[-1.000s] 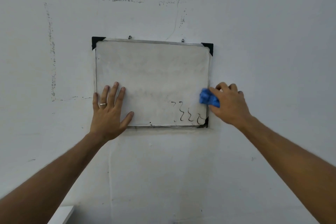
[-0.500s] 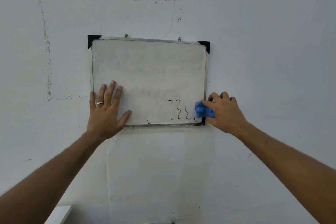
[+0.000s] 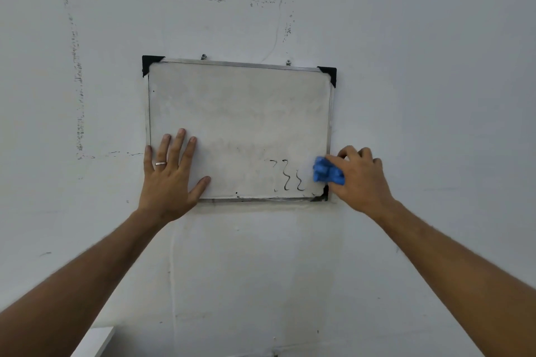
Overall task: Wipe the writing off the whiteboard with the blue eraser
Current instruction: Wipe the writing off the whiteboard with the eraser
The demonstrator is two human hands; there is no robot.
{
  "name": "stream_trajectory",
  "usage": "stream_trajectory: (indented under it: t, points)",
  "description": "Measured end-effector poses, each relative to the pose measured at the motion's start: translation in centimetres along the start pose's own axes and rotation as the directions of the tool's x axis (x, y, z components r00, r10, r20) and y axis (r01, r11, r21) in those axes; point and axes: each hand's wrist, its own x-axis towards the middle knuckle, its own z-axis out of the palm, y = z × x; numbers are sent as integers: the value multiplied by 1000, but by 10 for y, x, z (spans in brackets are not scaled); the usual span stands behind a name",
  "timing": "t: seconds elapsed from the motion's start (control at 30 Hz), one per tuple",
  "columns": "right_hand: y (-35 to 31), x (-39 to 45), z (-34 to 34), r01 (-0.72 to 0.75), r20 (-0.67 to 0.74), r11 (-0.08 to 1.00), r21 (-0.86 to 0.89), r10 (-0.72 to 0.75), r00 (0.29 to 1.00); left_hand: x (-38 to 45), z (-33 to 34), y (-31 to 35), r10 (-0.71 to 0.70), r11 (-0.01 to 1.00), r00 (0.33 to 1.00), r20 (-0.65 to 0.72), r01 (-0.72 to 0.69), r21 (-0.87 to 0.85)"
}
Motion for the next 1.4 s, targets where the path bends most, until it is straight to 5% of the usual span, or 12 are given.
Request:
stream_trajectory:
  t: [0.17,0.3,0.47,0.63,0.8,0.93,1.1,1.27,1.4]
  points:
    - [3,-4,4,227,124,965,-129,-212,970,0,0,0,2,1000,1000,0,-2,1]
    - [-4,-2,2,113,58,989,-99,-108,992,1,1,0,-5,1000,1000,1,5,1]
    - [-43,-3,14,191,94,981,-26,-188,978,1,1,2,-2,1000,1000,3,2,5]
    - [-11,-11,14,-20,11,999,34,20,1000,0,2,1,4,1000,1000,-16,-4,5]
    - [-42,1,13,172,98,985,-20,-170,981,1,1,1,-1,1000,1000,-5,1,1]
    - [-12,2,7,7,13,1000,20,-7,1000,-1,1,0,-3,1000,1000,-12,3,3]
    - [-40,7,10,194,65,980,-35,-191,979,0,1,-1,-3,1000,1000,-3,3,-2]
    - [-50,19,2,-17,-18,996,84,19,1000,-2,0,-2,-5,1000,1000,-4,5,9]
    - [-49,1,12,224,77,975,-2,-223,972,0,-2,-2,2,1000,1000,1,-2,5]
